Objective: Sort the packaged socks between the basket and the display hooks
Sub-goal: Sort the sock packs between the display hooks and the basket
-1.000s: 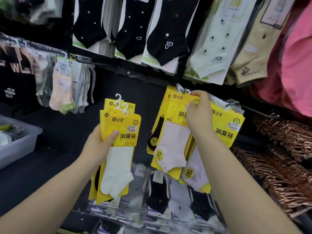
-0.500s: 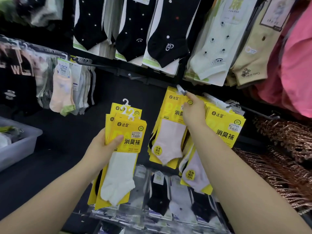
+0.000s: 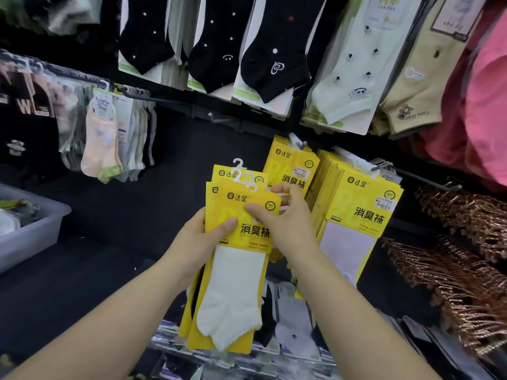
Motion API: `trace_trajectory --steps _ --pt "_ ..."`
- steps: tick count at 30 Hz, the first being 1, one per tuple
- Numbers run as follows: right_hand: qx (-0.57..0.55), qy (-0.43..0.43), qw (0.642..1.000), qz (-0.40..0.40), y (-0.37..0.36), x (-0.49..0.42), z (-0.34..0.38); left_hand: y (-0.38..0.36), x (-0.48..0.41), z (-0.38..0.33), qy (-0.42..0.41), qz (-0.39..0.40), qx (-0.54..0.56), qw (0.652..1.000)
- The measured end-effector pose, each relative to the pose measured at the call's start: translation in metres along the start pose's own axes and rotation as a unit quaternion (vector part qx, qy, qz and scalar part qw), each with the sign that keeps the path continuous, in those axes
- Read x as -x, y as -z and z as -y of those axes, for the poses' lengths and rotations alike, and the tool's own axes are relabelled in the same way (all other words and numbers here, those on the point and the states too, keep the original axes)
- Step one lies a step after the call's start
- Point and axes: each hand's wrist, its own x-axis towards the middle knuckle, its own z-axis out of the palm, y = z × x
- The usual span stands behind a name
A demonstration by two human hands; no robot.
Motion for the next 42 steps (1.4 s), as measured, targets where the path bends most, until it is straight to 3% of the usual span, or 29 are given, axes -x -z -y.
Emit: trace_trajectory --steps 6,10,16,20,24,33,37,39,42 --pt "-0.066 -0.013 0.997 0.037 0.016 -0.005 -0.007 0.005 0.003 0.005 0.013 -0.001 0.007 1.0" --pt "-0.031 0.002 0.999 -0.019 0.028 -0.009 -0.006 0.01 0.004 0.005 0.013 -0.045 -0.026 0.999" --pt "-0.099 0.009 0.991 -0.092 0.037 -0.019 0.01 0.024 0.002 0.0 -0.013 -0.093 -0.087 0.992" --pt "-0.03 0.061 0.982 -0.174 0.037 -0.039 0.021 0.028 0.0 -0.004 -0.02 -0.106 -0.108 0.988" --pt "0.012 0.061 0.974 -0.216 0.034 -0.07 0.03 0.031 0.001 -0.008 -0.028 -0.11 -0.126 0.985" --pt "0.062 0.015 0.976 -0.208 0.024 -0.094 0.027 0.029 0.002 -0.009 -0.019 -0.076 -0.1 0.992" --pt "0.164 0.089 0.963 -0.196 0.022 -0.069 0.022 0.026 0.0 -0.011 -0.012 -0.068 -0.054 0.996" --pt "0.131 0.127 0.969 -0.168 0.014 -0.047 0.016 0.023 0.0 -0.011 -0.01 -0.064 -0.035 0.997" --pt "0.045 0.074 0.991 -0.104 0.001 -0.021 0.008 0.017 0.0 -0.009 -0.009 -0.046 -0.005 0.999"
